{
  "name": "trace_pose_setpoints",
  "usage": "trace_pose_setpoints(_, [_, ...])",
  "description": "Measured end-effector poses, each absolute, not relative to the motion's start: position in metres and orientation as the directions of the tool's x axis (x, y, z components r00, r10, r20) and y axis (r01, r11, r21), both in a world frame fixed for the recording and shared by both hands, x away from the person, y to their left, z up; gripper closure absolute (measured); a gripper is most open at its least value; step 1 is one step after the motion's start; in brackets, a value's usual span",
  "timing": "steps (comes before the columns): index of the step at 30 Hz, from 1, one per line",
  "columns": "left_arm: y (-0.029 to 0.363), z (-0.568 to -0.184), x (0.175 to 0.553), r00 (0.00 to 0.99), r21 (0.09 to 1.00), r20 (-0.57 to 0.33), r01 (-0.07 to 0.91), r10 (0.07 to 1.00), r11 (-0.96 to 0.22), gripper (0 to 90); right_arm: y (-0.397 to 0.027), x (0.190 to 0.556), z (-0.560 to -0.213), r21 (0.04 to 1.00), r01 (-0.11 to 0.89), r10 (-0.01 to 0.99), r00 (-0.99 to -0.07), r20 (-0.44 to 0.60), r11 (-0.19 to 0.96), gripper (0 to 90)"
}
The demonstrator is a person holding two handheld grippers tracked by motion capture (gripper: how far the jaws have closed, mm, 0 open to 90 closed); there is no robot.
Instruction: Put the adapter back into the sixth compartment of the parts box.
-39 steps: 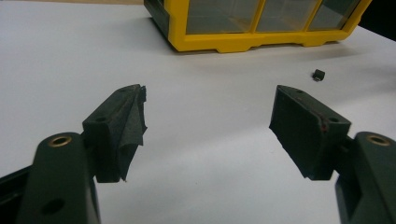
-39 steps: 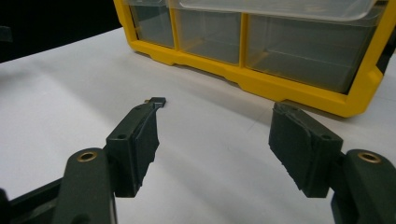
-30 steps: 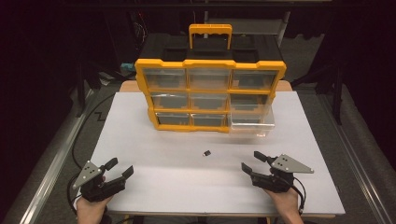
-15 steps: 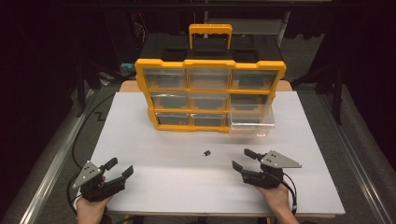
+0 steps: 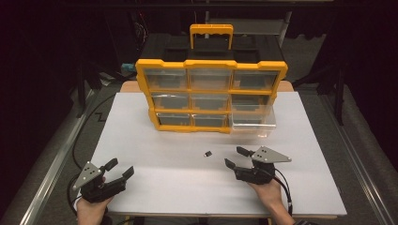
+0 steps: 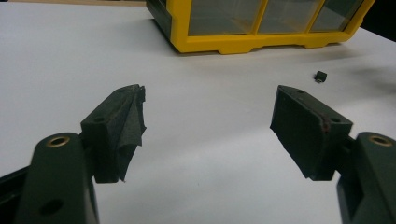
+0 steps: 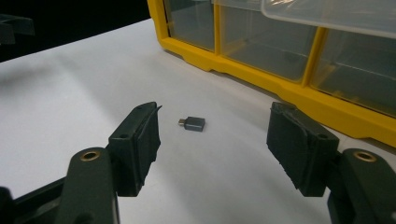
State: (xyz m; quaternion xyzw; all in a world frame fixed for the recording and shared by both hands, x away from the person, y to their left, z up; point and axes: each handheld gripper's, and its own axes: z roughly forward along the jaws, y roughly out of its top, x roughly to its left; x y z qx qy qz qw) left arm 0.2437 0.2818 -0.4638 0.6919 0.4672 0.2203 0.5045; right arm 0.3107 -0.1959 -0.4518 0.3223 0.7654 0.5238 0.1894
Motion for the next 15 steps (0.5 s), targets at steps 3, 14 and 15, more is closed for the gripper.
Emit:
trace_pose_setpoints(3, [0.282,-0.464,0.244,0.467,0.904,-0.165,0.423,0.869,-0.056,26.4,-0.192,0.313,-0.452,0.920,0.302,0.688,-0.724,0.051,0.249,35.1])
trace_pose_setpoints(14, [0.281,-0.464,0.245,0.470,0.904,-0.164,0.424,0.868,-0.059,26.4,-0.179,0.320,-0.451,0.909,0.328,0.686,-0.725,0.068,0.256,36.8])
trace_pose_setpoints(15, [0.281,-0.464,0.245,0.470,0.904,-0.164,0.424,0.867,-0.059,26.4,-0.178,0.321,-0.451,0.907,0.335,0.685,-0.725,0.075,0.255,37.0])
